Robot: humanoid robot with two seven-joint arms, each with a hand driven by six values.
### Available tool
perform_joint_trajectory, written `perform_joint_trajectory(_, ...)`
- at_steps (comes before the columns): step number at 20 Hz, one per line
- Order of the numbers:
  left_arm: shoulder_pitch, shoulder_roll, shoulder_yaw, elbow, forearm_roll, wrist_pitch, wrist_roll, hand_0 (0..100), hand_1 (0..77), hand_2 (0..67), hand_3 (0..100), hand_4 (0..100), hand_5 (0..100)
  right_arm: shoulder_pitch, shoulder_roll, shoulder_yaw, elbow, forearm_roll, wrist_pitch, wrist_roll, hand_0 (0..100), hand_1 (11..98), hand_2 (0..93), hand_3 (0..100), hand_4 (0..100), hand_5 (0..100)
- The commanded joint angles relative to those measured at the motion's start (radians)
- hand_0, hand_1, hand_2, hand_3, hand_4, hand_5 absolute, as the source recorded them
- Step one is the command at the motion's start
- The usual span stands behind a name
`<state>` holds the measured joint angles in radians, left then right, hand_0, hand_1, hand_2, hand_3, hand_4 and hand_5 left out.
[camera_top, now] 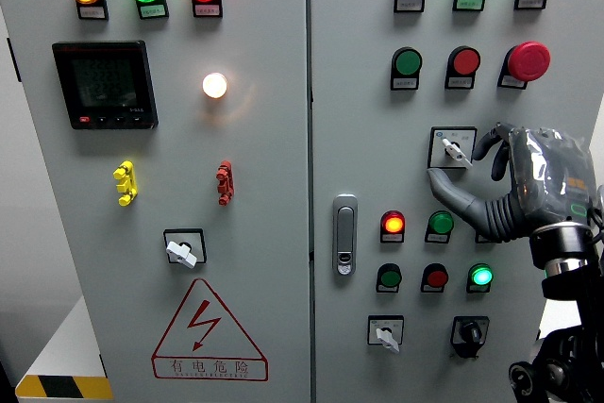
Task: Rotate and turn off gray switch
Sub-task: 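Close the right hand's fingers around the white switch lever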
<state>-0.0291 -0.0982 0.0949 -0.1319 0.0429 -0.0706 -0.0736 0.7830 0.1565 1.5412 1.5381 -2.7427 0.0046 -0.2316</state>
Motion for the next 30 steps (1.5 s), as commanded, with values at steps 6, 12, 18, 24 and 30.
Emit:
perform_joint_trajectory(6, 0.0, 0.0, -0.001, 0.0, 0.0, 0.0, 0.0, 88, 0.0, 13.2, 19, 8, 11, 0.008, 0.0, -0.004, -0.001, 0.0, 0.0, -0.002, 0, 36.9, 64.5, 87, 97, 100)
perform_joint_trajectory(12, 0.0, 0.0, 0.0, 0.0, 0.0, 0.0, 0.0, 88, 0.0, 13.3, 19, 8, 11, 0.01, 0.0, -0.007, -0.004, 0.0, 0.0, -0.003, 14, 36.1, 66.3, 87, 97, 100)
perform_joint_trajectory(18, 0.0, 0.0, 0.0, 0.0, 0.0, 0.0, 0.0, 88, 0.0, 13.3, 19, 8, 11, 0.013, 0.0, -0.01, -0.015, -0.002, 0.0, -0.003, 28, 36.5, 67.3, 88, 97, 100)
perform_joint_trajectory(24, 0.0, 0.0, 0.0, 0.0, 0.0, 0.0, 0.0, 88, 0.0, 13.3, 19, 8, 11, 0.019, 0.0, -0.02, -0.016, -0.003, 0.003, -0.006, 35, 35.8, 67.5, 88, 98, 100)
perform_joint_trajectory(30, 0.0, 0.0, 0.0, 0.0, 0.0, 0.0, 0.0, 88, 0.0, 13.3, 19, 8, 11, 0.027, 0.0, -0.033, -0.018, -0.003, 0.005, -0.015, 39, 35.3, 67.6, 88, 98, 100)
